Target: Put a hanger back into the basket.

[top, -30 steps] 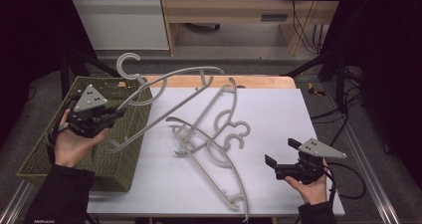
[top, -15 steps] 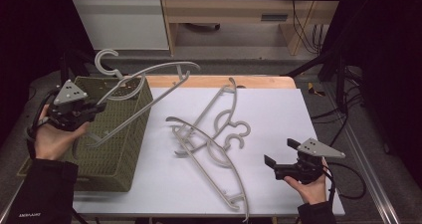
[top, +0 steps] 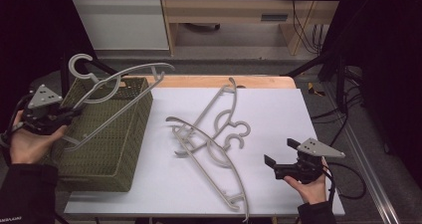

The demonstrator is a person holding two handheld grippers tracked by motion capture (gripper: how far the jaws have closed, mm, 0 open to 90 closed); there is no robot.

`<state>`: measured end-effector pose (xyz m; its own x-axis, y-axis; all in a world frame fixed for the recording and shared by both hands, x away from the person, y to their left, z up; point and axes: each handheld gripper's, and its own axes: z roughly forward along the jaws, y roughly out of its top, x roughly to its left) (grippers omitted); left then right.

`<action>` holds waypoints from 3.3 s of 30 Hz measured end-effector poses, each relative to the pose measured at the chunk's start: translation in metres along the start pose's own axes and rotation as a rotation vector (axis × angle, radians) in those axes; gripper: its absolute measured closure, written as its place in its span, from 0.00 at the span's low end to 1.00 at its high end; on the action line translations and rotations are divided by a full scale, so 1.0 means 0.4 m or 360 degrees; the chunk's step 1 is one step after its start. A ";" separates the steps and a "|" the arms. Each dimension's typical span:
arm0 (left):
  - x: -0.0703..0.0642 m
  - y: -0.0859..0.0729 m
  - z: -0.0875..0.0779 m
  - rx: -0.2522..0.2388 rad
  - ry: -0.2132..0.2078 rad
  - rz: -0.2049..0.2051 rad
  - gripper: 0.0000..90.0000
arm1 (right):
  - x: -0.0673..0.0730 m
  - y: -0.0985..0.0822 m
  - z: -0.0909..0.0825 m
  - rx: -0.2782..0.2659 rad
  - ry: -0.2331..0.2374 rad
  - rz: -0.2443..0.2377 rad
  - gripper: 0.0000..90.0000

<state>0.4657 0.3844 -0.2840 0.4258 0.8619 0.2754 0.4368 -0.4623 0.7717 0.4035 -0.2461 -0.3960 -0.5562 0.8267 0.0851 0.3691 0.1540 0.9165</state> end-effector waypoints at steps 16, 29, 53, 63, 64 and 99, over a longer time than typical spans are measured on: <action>0.059 -0.074 0.016 0.0054 0.0086 -0.0044 0.92 | 0.000 0.000 0.000 0.0001 -0.0001 -0.0008 0.02; 0.104 -0.141 0.024 0.0116 0.0121 -0.0107 0.92 | 0.002 -0.001 0.003 0.0014 -0.0001 -0.0010 0.02; 0.083 -0.202 0.115 0.0380 0.0134 -0.0099 0.91 | 0.006 -0.004 0.010 0.0034 0.0004 -0.0018 0.02; 0.075 -0.218 0.159 0.0543 0.0080 -0.0175 0.90 | 0.007 -0.003 0.010 0.0037 -0.0001 -0.0020 0.02; 0.074 -0.220 0.162 0.0551 0.0084 -0.0190 0.90 | 0.008 -0.003 0.010 0.0037 -0.0002 -0.0022 0.02; -0.163 -0.105 0.049 -0.0339 -0.0404 -0.0324 0.31 | 0.025 0.013 0.018 0.0021 0.0011 -0.0018 0.02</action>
<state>0.4353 0.3437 -0.3456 0.5415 0.8403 -0.0260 0.3698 -0.2103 0.9050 0.4053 -0.2330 -0.3934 -0.5655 0.8211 0.0775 0.3727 0.1706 0.9121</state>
